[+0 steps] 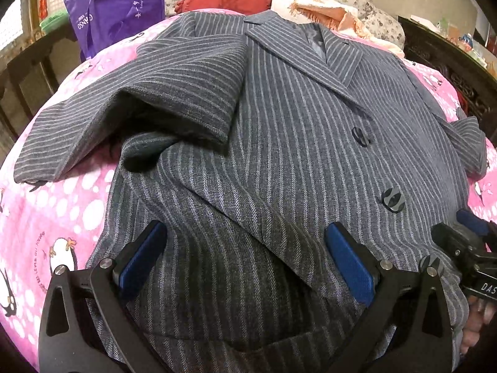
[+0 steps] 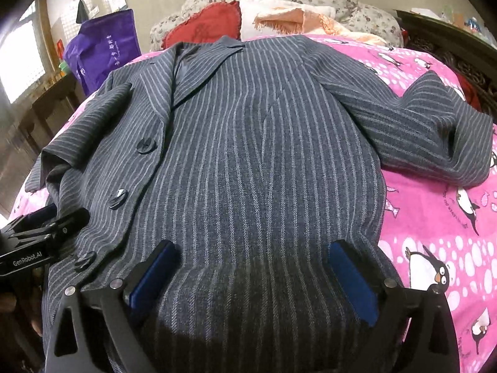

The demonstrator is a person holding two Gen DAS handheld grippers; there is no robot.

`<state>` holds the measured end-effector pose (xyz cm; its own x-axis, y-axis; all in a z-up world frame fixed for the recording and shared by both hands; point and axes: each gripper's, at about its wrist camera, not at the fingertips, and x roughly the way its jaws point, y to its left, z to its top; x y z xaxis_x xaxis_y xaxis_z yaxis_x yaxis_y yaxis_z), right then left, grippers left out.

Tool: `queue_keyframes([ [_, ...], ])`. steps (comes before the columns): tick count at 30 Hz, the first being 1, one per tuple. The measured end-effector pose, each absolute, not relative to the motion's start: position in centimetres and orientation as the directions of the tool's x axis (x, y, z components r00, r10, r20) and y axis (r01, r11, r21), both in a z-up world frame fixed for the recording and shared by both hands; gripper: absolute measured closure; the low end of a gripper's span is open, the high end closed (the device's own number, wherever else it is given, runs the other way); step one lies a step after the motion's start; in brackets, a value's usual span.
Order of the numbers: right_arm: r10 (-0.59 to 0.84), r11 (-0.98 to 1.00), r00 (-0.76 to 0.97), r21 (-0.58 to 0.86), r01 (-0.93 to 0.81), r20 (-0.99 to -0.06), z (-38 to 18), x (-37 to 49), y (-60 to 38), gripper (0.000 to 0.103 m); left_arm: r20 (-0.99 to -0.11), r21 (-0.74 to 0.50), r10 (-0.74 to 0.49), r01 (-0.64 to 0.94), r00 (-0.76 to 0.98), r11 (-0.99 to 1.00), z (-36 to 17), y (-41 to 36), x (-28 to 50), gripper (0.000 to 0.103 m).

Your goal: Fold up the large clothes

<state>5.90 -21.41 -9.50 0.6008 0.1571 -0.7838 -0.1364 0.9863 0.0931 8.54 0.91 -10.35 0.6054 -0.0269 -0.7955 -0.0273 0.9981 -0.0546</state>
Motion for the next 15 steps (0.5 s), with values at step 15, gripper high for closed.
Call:
queue_keyframes([
  [15, 0.151, 0.981, 0.613, 0.041, -0.190, -0.776, -5.7, 0.2, -18.5, 0.006, -0.795, -0.045, -0.016, -0.033, 0.606, 0.998, -10.4, 0.7, 8.6, 0.000],
])
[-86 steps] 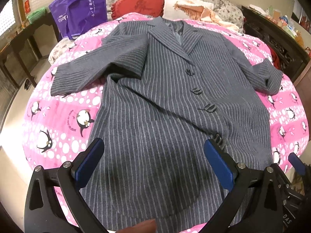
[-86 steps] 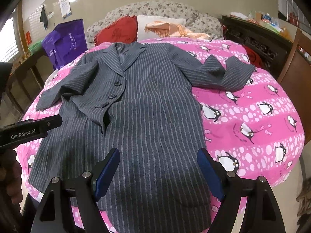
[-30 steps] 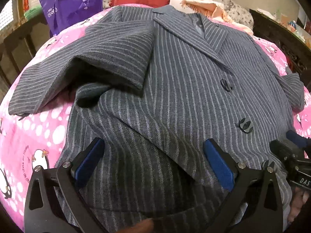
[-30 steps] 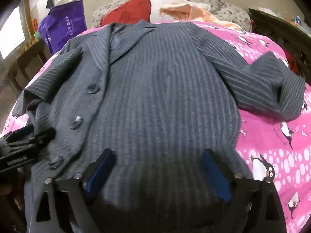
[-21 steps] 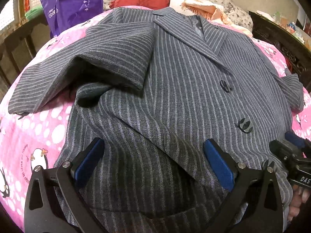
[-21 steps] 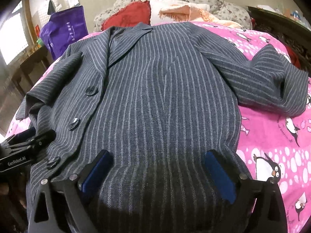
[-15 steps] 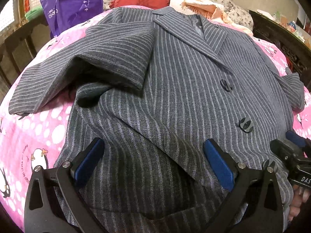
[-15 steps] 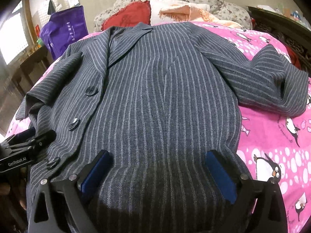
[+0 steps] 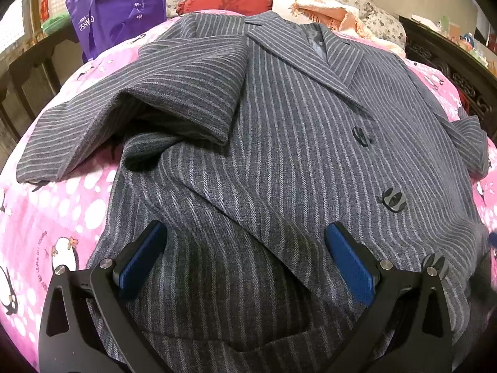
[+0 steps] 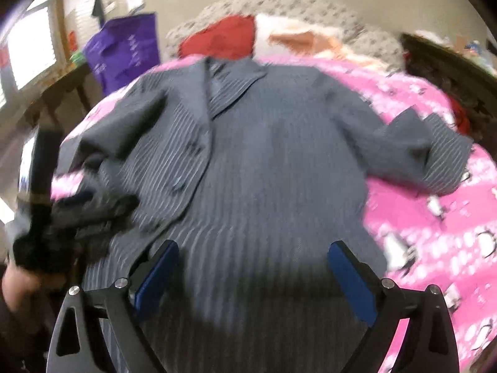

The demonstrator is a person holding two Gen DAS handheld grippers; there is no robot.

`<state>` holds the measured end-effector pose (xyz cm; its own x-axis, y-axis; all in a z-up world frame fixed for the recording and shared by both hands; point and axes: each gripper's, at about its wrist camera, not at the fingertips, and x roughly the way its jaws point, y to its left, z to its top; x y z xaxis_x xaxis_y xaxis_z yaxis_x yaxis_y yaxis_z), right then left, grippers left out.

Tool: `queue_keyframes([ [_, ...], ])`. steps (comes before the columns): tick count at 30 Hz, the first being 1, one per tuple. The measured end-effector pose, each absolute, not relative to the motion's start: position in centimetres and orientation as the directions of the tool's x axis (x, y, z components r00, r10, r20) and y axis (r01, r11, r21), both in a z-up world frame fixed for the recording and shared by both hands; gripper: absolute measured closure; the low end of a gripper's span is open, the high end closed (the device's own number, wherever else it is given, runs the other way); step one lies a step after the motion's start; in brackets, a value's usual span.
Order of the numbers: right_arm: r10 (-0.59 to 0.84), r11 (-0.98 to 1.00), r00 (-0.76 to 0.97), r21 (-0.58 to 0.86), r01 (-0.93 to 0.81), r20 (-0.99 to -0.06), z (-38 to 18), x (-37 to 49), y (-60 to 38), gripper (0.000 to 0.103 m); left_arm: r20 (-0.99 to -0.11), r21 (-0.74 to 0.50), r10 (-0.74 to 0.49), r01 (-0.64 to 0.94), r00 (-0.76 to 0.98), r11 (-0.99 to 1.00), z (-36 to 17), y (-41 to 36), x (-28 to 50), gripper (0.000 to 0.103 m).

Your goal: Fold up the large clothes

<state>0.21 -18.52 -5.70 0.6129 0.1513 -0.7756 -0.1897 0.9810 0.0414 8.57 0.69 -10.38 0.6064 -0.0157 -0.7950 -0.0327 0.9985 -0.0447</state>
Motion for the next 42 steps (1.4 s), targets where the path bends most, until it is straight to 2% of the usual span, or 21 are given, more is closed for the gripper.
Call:
queue_keyframes([
  [3, 0.166, 0.973, 0.530, 0.051, -0.224, -0.831, -9.3, 0.3, -18.2, 0.000, -0.800, -0.065, -0.033, -0.032, 0.599, 0.997, -10.2, 0.9, 8.5, 0.000],
  [6, 0.208, 0.972, 0.557, 0.109, -0.206, -0.804, -9.9, 0.3, -19.4, 0.000, -0.816, -0.078, -0.041, -0.040, 0.577, 0.996, -9.5, 1.5, 7.9, 0.000],
  [11, 0.194, 0.974, 0.576, 0.088, -0.207, -0.794, -10.2, 0.0, -19.2, 0.000, -0.842, -0.075, 0.015, -0.144, 0.540, 0.987, -6.7, 3.2, 6.4, 0.000],
  [18, 0.199, 0.974, 0.582, 0.093, -0.207, -0.788, -9.8, -0.5, -19.1, 0.000, -0.820, -0.080, -0.011, -0.095, 0.573, 0.992, -2.6, 2.4, 5.0, 0.000],
  [26, 0.200, 0.974, 0.583, 0.093, -0.208, -0.787, -9.9, -0.5, -19.1, 0.000, -0.812, -0.056, -0.022, -0.041, 0.584, 0.998, -1.4, 0.7, 4.8, 0.000],
  [42, 0.194, 0.975, 0.579, 0.091, -0.202, -0.792, -9.8, -0.5, -19.0, 0.000, -0.801, -0.043, -0.005, -0.050, 0.599, 0.998, -0.8, 1.2, 4.6, 0.000],
])
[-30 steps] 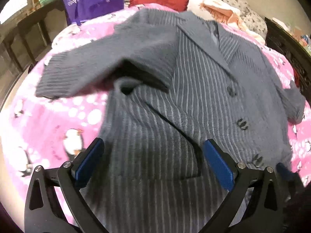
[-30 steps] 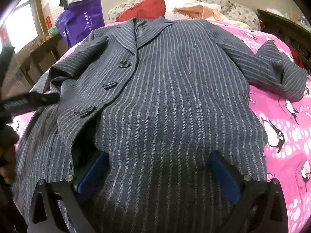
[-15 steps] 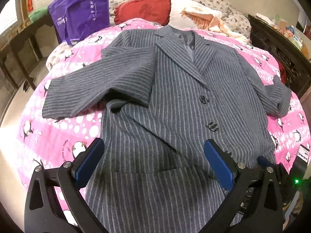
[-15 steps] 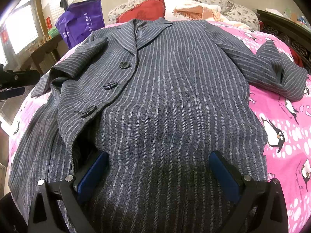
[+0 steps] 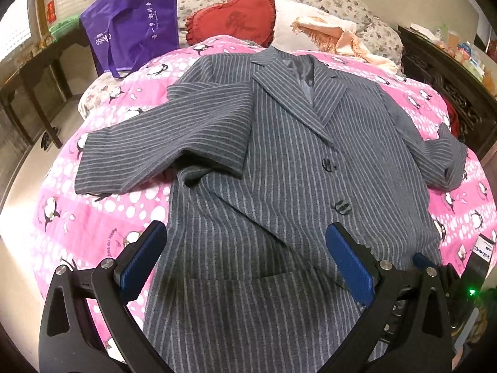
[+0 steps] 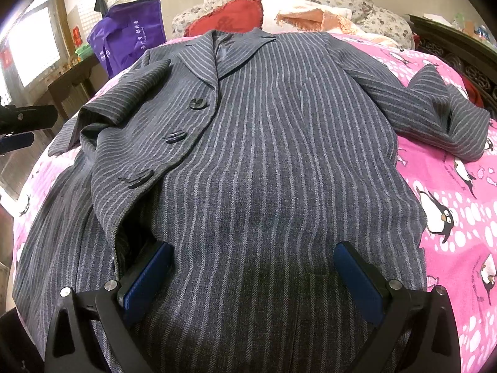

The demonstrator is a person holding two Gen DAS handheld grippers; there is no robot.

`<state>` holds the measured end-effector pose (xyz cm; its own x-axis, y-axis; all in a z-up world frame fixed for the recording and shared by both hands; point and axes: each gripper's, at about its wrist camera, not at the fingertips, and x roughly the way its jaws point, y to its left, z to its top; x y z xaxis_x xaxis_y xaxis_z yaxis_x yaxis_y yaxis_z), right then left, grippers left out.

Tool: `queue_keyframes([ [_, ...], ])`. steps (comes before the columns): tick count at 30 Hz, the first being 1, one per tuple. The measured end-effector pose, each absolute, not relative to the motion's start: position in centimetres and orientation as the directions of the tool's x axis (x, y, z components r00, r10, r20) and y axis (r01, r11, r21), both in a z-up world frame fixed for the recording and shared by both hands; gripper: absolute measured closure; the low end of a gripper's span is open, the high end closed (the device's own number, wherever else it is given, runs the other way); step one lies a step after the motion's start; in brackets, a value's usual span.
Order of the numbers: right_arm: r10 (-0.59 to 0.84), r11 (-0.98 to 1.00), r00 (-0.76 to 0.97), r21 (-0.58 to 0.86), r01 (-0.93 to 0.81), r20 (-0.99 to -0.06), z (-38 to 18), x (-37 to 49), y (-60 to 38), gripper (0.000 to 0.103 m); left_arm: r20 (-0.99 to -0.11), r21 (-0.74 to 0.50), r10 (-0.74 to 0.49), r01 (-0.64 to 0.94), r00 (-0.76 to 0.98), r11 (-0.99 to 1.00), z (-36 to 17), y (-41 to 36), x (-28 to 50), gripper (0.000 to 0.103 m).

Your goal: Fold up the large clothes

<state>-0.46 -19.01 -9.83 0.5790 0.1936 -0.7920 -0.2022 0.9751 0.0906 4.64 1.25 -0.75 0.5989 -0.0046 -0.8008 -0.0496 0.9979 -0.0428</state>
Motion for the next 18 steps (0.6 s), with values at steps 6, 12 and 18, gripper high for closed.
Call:
queue_keyframes([
  [6, 0.185, 0.977, 0.579, 0.086, -0.194, -0.794, -9.68, -0.56, -19.07, 0.000, -0.798, -0.047, -0.007, -0.051, 0.603, 0.998, -0.66, 1.22, 4.40, 0.000],
  [12, 0.190, 0.976, 0.580, 0.090, -0.197, -0.792, -9.70, -0.64, -19.10, 0.000, -0.795, -0.053, -0.011, -0.053, 0.606, 0.997, -0.81, 1.10, 4.19, 0.000],
  [18, 0.192, 0.976, 0.581, 0.092, -0.198, -0.791, -9.69, -0.64, -19.15, 0.000, -0.802, -0.057, -0.015, -0.051, 0.597, 0.997, -1.34, 0.98, 4.16, 0.000],
])
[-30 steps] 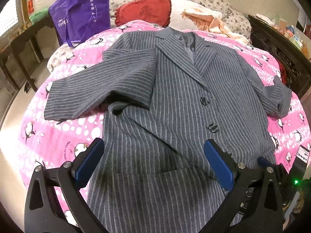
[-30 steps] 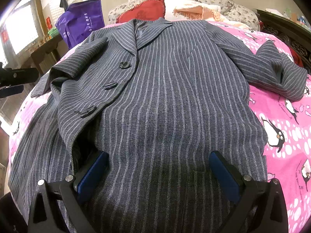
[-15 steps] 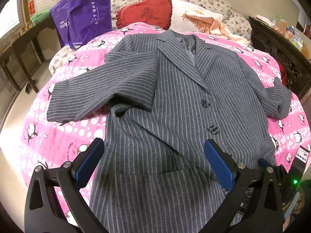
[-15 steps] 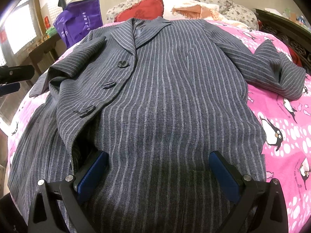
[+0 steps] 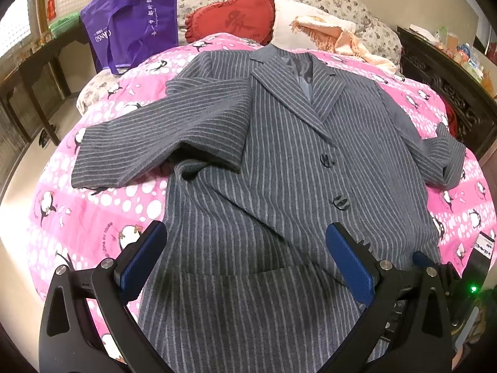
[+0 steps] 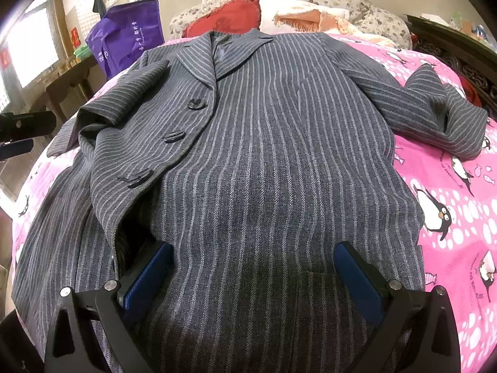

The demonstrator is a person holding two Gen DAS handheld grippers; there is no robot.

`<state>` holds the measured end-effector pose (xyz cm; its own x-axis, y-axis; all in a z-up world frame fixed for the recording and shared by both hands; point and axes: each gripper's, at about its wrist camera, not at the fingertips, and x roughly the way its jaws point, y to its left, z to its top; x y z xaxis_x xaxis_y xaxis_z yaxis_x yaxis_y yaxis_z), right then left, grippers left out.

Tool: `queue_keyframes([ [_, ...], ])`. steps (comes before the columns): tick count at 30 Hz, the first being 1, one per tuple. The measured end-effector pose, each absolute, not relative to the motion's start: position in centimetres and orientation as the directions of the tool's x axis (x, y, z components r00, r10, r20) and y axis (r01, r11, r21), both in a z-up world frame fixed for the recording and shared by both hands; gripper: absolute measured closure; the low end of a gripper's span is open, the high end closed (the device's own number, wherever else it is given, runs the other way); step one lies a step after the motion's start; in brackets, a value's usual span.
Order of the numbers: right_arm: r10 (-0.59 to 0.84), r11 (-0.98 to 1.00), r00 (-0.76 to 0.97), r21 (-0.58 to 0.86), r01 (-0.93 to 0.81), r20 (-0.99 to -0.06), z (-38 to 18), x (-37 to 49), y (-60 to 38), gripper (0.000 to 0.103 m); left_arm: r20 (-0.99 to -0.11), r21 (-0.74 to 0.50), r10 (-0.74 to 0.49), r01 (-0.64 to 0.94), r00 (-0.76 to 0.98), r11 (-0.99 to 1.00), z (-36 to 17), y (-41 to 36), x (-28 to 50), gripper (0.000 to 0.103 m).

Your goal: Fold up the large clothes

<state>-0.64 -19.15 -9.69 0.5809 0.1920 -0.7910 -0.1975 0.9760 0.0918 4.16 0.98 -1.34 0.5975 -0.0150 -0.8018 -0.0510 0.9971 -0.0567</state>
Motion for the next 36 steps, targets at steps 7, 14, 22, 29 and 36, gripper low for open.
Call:
queue_keyframes([
  [7, 0.193, 0.976, 0.580, 0.093, -0.198, -0.791, -9.7, -0.6, -19.1, 0.000, -0.809, -0.057, -0.017, -0.051, 0.588, 0.997, -2.0, 1.0, 4.4, 0.000],
  [14, 0.194, 0.976, 0.581, 0.094, -0.198, -0.791, -9.7, -0.6, -19.1, 0.000, -0.820, -0.063, -0.009, -0.074, 0.572, 0.995, -2.9, 1.9, 4.9, 0.000],
  [22, 0.195, 0.975, 0.580, 0.095, -0.198, -0.791, -9.7, -0.7, -19.2, 0.000, -0.774, -0.081, 0.011, -0.116, 0.634, 0.990, -4.1, 6.6, 4.6, 0.000],
  [29, 0.199, 0.975, 0.582, 0.099, -0.199, -0.789, -9.7, -0.6, -19.1, 0.000, -0.705, -0.269, -0.042, -0.211, 0.708, 0.940, -5.3, 18.2, 3.8, 0.024],
  [36, 0.201, 0.975, 0.583, 0.101, -0.199, -0.787, -9.8, -0.5, -19.1, 0.000, -0.649, -0.606, -0.285, -0.253, 0.705, 0.754, -9.2, 25.5, 6.7, 0.027],
])
